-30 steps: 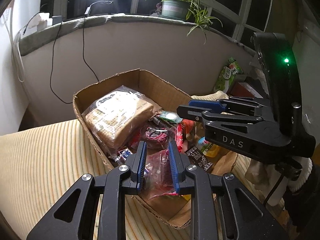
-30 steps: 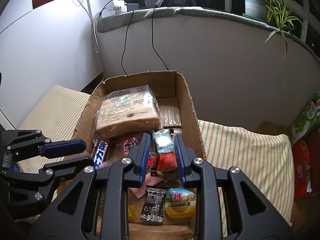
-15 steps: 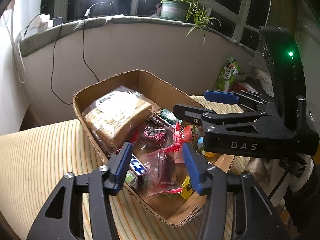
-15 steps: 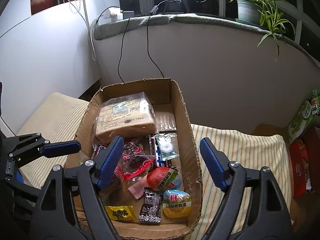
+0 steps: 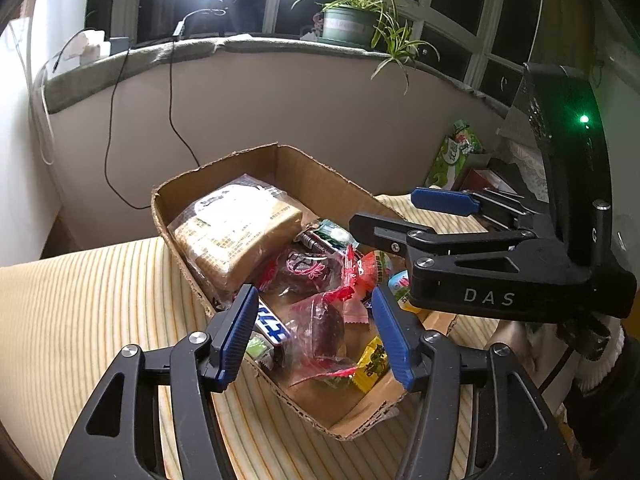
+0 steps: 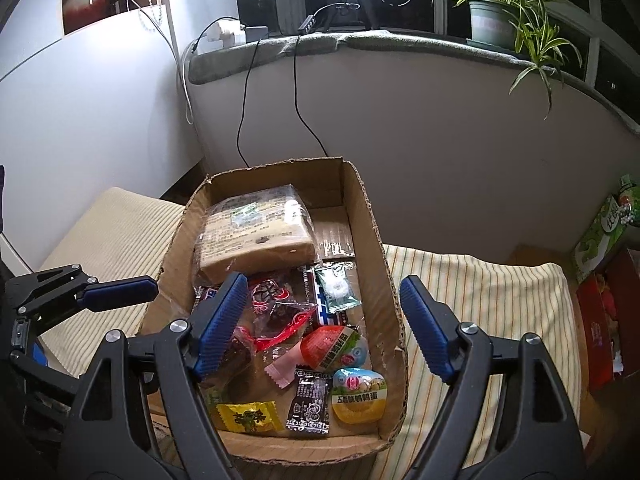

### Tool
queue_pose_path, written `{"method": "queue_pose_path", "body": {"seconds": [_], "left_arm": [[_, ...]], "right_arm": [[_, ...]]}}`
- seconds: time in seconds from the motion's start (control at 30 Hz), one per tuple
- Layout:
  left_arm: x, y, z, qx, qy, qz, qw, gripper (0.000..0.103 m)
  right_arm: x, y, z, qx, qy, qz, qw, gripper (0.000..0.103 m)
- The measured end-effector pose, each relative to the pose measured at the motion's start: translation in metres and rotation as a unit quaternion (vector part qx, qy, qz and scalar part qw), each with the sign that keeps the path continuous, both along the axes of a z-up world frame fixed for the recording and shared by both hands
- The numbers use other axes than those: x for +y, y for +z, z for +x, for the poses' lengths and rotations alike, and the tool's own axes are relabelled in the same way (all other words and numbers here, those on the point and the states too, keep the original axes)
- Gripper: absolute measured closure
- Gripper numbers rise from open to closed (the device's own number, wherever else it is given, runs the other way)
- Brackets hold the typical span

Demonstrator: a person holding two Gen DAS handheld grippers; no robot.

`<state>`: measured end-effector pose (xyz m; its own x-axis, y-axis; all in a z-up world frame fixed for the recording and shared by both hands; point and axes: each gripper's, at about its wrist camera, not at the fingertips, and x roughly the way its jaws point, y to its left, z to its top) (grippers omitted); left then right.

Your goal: Organize snacks

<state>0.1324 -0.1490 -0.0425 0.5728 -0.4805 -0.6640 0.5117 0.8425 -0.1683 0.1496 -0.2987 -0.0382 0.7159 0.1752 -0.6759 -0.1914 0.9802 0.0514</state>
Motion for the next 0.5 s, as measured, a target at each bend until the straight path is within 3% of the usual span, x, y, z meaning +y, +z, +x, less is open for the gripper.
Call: {"method": "queue_pose_path", "body": {"seconds": [0.5], "left_arm": [[0.01, 0.013, -0.018, -0.012, 0.003, -0.01, 0.9999, 0.044]], "right_arm": [[0.007, 0.018, -0.023, -0.018, -0.004, 0.006, 1.0, 0.022]]}}
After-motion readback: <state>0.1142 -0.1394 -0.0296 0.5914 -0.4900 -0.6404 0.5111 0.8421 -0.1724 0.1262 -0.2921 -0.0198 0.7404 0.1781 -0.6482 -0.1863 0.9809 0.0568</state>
